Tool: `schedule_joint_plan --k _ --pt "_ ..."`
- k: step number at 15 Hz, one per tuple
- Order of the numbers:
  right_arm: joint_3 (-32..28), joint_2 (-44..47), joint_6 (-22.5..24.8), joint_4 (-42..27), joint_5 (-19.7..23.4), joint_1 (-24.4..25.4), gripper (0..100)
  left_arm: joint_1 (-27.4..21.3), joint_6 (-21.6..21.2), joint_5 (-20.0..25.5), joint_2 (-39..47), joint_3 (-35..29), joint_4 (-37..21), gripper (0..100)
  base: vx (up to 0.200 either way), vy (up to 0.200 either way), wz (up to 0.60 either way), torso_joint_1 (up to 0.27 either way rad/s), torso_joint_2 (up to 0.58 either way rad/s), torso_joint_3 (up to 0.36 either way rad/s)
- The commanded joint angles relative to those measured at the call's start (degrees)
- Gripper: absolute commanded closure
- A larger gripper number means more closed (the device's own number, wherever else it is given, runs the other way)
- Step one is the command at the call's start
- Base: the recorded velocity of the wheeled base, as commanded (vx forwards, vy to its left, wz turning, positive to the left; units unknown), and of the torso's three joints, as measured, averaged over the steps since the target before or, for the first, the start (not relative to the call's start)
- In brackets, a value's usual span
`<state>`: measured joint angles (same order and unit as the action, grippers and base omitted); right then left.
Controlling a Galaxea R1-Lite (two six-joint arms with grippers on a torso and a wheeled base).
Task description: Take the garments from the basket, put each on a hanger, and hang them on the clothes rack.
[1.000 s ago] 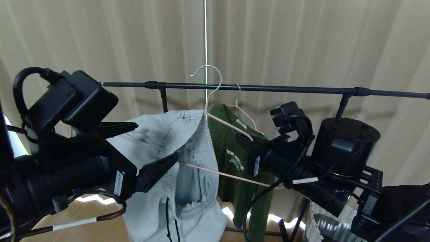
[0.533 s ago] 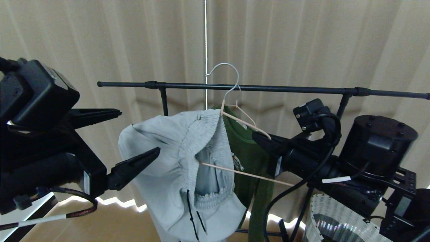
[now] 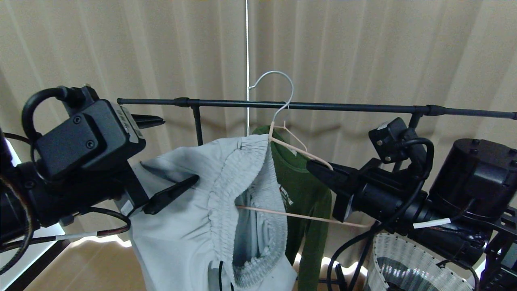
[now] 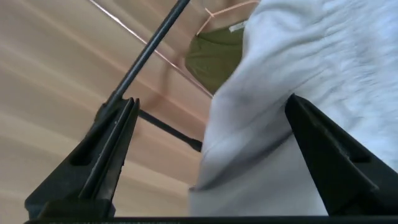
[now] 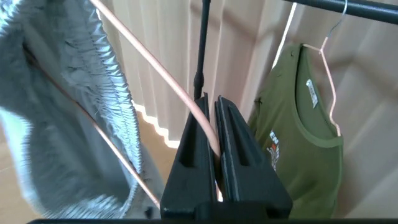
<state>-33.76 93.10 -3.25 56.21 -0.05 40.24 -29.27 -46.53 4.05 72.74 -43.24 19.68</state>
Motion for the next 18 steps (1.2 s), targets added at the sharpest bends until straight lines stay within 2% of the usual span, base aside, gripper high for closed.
schedule_joint_plan --k 1,3,10,11,18 --pt "0.09 0.33 0.79 0.04 0.05 0.98 100 0.0 -1.37 -0.09 3.9 -0.18 2.74 0 0.0 0.0 0.0 0.0 0.0 0.0" --pt "0.45 -0.02 1.5 0.21 1.28 2.21 100 0.27 -1.46 -0.18 5.66 -0.09 4.85 0 0.0 0.0 0.0 0.0 0.0 0.0" --pt "2.91 0.15 3.61 5.05 5.15 4.23 100 1.58 -1.37 -0.09 6.18 0.26 5.2 0 0.0 0.0 0.0 0.0 0.0 0.0" --pt "2.99 0.15 3.61 5.05 5.32 4.23 100 1.58 -1.37 -0.09 6.18 0.26 5.2 100 0.0 0.0 0.0 0.0 0.0 0.0" --pt "3.08 0.42 3.52 5.05 5.41 4.23 100 1.67 -1.02 -0.18 6.36 0.53 5.2 100 0.0 0.0 0.0 0.0 0.0 0.0"
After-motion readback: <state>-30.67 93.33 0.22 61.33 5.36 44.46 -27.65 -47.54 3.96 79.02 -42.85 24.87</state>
